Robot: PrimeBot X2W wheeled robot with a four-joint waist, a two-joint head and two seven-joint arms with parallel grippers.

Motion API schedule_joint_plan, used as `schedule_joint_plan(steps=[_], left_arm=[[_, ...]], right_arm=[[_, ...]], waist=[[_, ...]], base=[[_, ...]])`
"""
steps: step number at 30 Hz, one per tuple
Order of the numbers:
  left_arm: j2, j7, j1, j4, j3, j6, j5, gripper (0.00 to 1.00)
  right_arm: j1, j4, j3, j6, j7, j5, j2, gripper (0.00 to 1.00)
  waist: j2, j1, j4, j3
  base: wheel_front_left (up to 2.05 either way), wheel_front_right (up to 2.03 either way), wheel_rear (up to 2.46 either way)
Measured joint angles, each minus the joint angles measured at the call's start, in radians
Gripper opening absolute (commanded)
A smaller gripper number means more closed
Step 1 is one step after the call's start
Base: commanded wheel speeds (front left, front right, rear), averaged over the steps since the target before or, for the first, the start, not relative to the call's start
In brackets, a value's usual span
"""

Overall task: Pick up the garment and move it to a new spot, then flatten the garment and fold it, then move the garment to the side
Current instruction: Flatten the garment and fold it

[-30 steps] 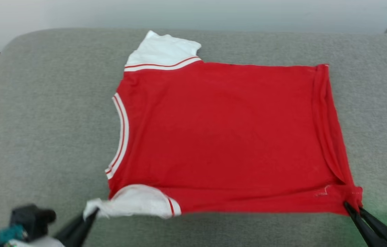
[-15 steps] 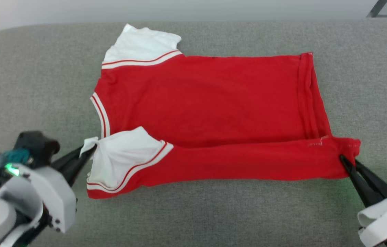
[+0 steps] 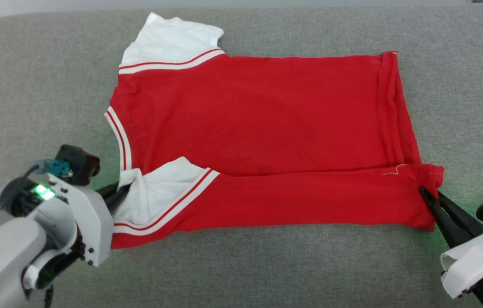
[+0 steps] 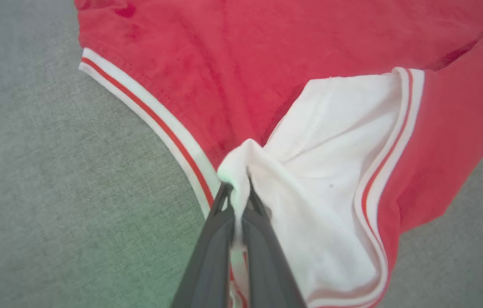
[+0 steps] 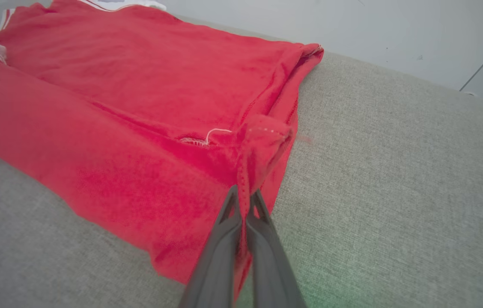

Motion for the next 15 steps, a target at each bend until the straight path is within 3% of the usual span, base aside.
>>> schedule_joint_plan(steps=[2, 4, 5, 6, 7, 8, 9, 10, 15], left_arm=[[-0.022, 0.010, -0.001, 0.036, -0.006, -0.016, -0.012, 0.10], [-0.037, 0.016, -0.001, 0.067, -0.003, -0.026, -0.038, 0.29], [-0.043, 0.021, -0.001, 0.079, -0.004, -0.028, -0.045, 0.42], [-0.049, 0.026, -0.001, 0.091, -0.002, -0.030, -0.054, 0.45], [-0.054, 0.026, -0.001, 0.100, 0.001, -0.031, -0.062, 0.89], [-0.059, 0.026, -0.001, 0.106, 0.004, -0.030, -0.070, 1.00], [-0.062, 0.028, -0.001, 0.111, 0.006, -0.030, -0.075, 1.00], [-0.064, 0.030, -0.001, 0.114, 0.006, -0.031, -0.080, 1.00], [-0.063, 0.038, -0.001, 0.110, 0.008, -0.030, -0.091, 1.00]], right_arm=[[-0.006, 0.000, -0.002, 0.000, 0.015, 0.004, 0.005, 0.00], [-0.006, 0.000, -0.002, 0.000, 0.030, 0.007, 0.006, 0.00], [-0.007, 0.000, -0.002, 0.000, 0.043, 0.015, 0.006, 0.05], [-0.008, -0.001, -0.003, 0.000, 0.052, 0.019, 0.006, 0.13], [-0.010, -0.002, -0.003, 0.000, 0.062, 0.019, 0.005, 0.28], [-0.010, -0.002, -0.004, 0.000, 0.073, 0.022, 0.005, 0.42], [-0.010, -0.004, -0.004, 0.000, 0.083, 0.025, 0.005, 0.61], [-0.010, -0.007, -0.007, 0.000, 0.091, 0.028, 0.005, 1.00], [-0.008, -0.015, -0.013, 0.000, 0.153, 0.051, 0.007, 1.00]], waist=[[0.0000, 0.0000, 0.000, -0.001], [0.0000, 0.0000, 0.000, -0.003], [0.0000, 0.0000, 0.000, -0.005], [0.0000, 0.0000, 0.001, -0.007], [0.0000, 0.0000, 0.001, -0.010], [0.0000, 0.0000, 0.002, -0.012], [0.0000, 0.0000, 0.003, -0.015], [0.0000, 0.0000, 0.004, -0.019], [0.0000, 0.0000, 0.010, -0.043]], base=[[0.00, 0.00, 0.00], [0.00, 0.00, 0.00], [0.00, 0.00, 0.00], [0.00, 0.00, 0.00], [0.00, 0.00, 0.00], [0.00, 0.00, 0.00], [0.00, 0.00, 0.00], [0.00, 0.00, 0.00], [0.00, 0.00, 0.00]])
